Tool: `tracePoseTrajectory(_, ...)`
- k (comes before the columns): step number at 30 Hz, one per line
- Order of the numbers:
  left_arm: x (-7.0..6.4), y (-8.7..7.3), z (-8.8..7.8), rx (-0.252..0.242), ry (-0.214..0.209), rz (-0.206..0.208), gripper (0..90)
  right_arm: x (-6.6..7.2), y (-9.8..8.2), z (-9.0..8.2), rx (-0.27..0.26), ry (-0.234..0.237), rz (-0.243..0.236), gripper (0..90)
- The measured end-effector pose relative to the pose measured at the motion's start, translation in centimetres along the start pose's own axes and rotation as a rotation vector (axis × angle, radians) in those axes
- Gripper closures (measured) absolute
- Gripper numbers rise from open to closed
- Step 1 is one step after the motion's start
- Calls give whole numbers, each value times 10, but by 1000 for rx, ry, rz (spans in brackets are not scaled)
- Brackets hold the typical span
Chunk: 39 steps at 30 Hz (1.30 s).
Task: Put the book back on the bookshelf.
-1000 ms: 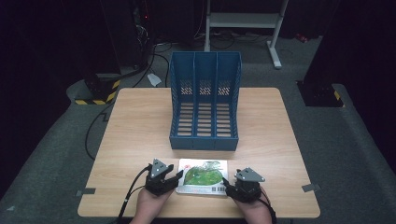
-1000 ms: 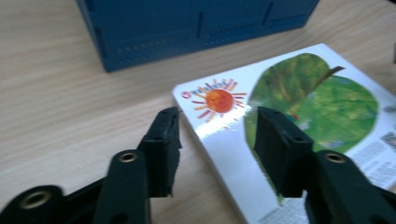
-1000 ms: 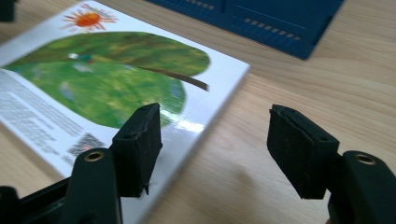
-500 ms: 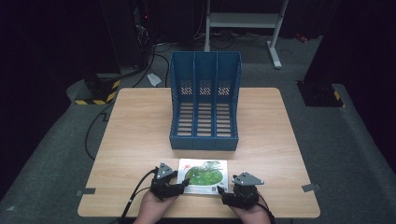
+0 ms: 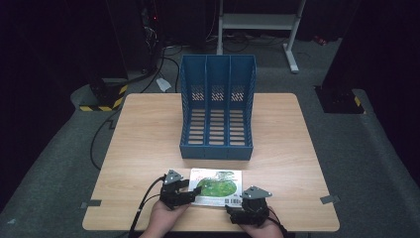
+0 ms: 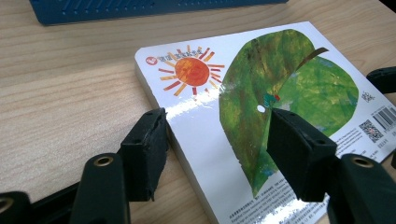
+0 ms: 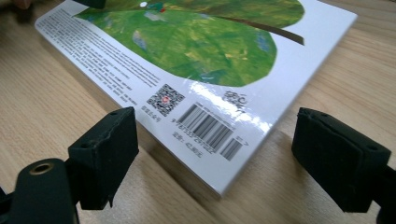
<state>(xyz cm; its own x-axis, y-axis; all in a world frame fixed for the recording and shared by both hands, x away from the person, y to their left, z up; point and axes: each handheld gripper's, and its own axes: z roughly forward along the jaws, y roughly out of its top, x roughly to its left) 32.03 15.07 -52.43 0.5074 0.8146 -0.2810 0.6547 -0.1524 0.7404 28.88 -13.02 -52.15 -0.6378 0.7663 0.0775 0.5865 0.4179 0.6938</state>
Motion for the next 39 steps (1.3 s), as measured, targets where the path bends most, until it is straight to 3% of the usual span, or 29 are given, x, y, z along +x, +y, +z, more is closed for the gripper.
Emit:
tracePoseTrajectory(5, -2, 1, -3, -18, 3, 0, 417, 5, 0, 3, 2, -28, -22, 133)
tracePoseTrajectory(9, -1, 3, -9, -60, -13, -14, 442, 4, 0, 3, 0, -22, -24, 130)
tracePoseTrajectory(18, -2, 4, -16, -99, -14, 7, 493, 3, 1, 3, 2, 1, -10, 100)
tracePoseTrajectory(19, -3, 5, -17, -107, -14, 17, 493, 4, 1, 4, 6, -12, -29, 88)
tracePoseTrajectory(25, -5, 7, -22, -139, -27, 33, 496, 6, 1, 5, 8, -45, -40, 118)
tracePoseTrajectory(31, -1, 7, -17, -107, -32, 18, 445, 4, 1, 3, -5, -36, -20, 143)
tracePoseTrajectory(33, 3, 7, -13, -77, -51, -1, 397, 4, 0, 3, -9, -36, -12, 159)
tracePoseTrajectory(36, 5, 6, -9, -51, -108, -41, 395, 3, 0, 2, -12, -37, -7, 167)
tracePoseTrajectory(39, 0, 7, -8, -51, -149, -11, 428, 3, 0, 2, -13, -36, -7, 168)
